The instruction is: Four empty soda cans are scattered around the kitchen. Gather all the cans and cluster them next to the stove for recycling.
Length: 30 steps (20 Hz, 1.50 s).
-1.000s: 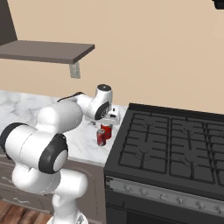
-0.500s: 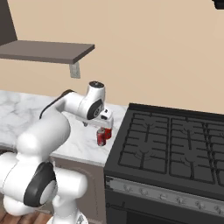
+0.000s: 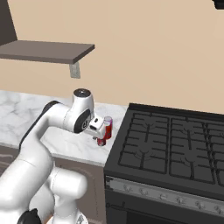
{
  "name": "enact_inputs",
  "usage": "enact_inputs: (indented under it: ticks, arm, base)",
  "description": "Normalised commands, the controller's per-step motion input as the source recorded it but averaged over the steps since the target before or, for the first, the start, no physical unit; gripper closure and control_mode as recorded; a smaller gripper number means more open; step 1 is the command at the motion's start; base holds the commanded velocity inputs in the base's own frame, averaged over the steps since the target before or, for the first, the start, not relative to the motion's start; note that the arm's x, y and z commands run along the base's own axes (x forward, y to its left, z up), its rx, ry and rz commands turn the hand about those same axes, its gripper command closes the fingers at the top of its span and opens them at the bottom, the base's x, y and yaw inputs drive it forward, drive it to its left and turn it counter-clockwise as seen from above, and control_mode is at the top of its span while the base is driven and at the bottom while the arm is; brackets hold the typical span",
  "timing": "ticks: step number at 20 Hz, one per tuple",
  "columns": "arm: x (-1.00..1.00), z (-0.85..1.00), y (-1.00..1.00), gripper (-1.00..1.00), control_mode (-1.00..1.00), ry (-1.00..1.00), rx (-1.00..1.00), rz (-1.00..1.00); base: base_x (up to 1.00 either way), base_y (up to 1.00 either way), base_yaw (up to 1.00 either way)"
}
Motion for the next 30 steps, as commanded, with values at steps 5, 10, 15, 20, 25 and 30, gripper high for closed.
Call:
enact_inputs:
  ticks: [5,10,15,20,25,30]
  arm:
    - [-0.08,0.0,0.01,-1.0,-1.0,0.0,-0.03,-0.01]
    - [-0.06,0.0,0.0,-1.0,-1.0,0.0,0.0,0.0]
    - [0.0,0.0,0.0,-1.0,1.0,0.0,0.0,0.0]
    - [0.0,0.0,0.0,-1.0,1.0,0.0,0.0,0.0]
    - [0.0,0.0,0.0,-1.0,1.0,0.0,0.0,0.0]
    - [0.0,0.0,0.0,-1.0,1.0,0.0,0.0,0.0]
  base:
    - [0.0,0.0,0.0]
    - [0.0,0.0,0.0]
    - [-0.24,0.32,0.1]
    - [-0.05,0.49,0.43]
    - [-0.1,0.68,0.25]
    - [-0.06,0.71,0.2]
